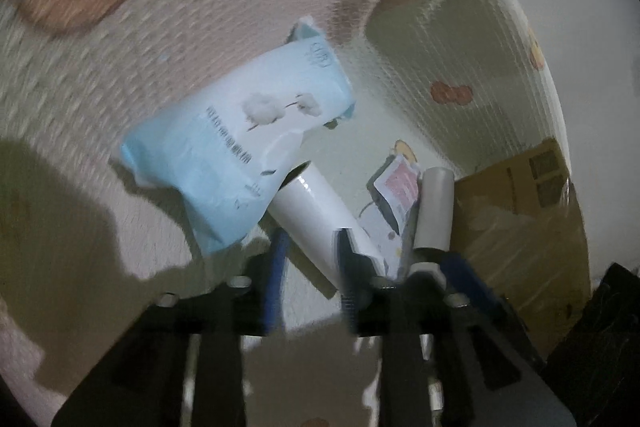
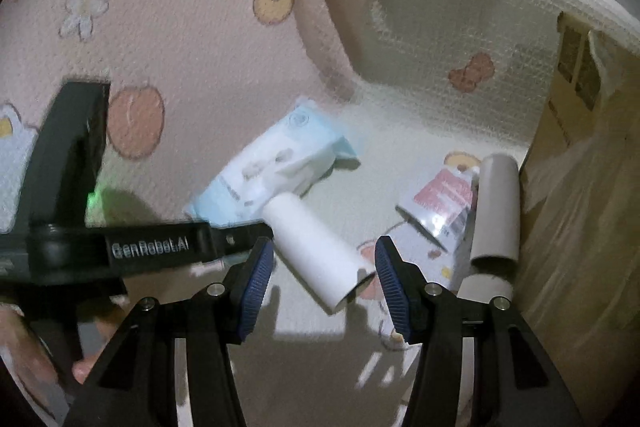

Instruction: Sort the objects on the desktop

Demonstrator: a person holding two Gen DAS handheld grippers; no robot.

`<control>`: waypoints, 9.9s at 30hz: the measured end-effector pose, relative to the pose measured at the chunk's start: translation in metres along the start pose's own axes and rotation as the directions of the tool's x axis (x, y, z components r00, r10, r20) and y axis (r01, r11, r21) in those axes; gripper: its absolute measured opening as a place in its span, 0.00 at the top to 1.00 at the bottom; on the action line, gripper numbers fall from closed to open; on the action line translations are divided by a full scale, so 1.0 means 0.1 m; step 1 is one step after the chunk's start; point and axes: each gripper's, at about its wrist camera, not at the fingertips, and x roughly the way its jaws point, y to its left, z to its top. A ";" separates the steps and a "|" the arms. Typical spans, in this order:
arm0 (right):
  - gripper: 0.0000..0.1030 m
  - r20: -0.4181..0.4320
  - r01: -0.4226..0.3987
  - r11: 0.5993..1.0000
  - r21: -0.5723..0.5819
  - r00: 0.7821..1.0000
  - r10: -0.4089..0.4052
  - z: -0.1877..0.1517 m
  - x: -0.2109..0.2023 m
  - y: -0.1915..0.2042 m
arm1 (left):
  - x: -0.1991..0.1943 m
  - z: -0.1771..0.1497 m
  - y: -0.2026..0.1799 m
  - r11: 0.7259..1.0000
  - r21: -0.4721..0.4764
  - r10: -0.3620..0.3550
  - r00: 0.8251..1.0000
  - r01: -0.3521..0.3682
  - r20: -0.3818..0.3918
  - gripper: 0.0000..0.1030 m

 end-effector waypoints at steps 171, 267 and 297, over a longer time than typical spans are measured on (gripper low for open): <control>0.58 0.240 -0.044 0.998 0.040 0.970 0.033 0.98 -1.96 -1.30 | -0.88 -0.26 -3.27 0.808 0.557 -0.269 0.961 0.193 0.058 0.67; 0.83 -0.413 0.135 0.988 -0.075 0.898 -0.154 0.80 -0.95 -2.28 | 0.90 -0.23 -3.56 0.856 0.481 -0.008 0.934 0.191 -0.356 0.85; 0.83 -0.109 -0.026 0.999 0.026 0.994 0.029 0.84 -1.84 -1.41 | -1.39 -0.04 -1.85 0.831 0.542 -0.103 0.924 -0.124 0.369 0.72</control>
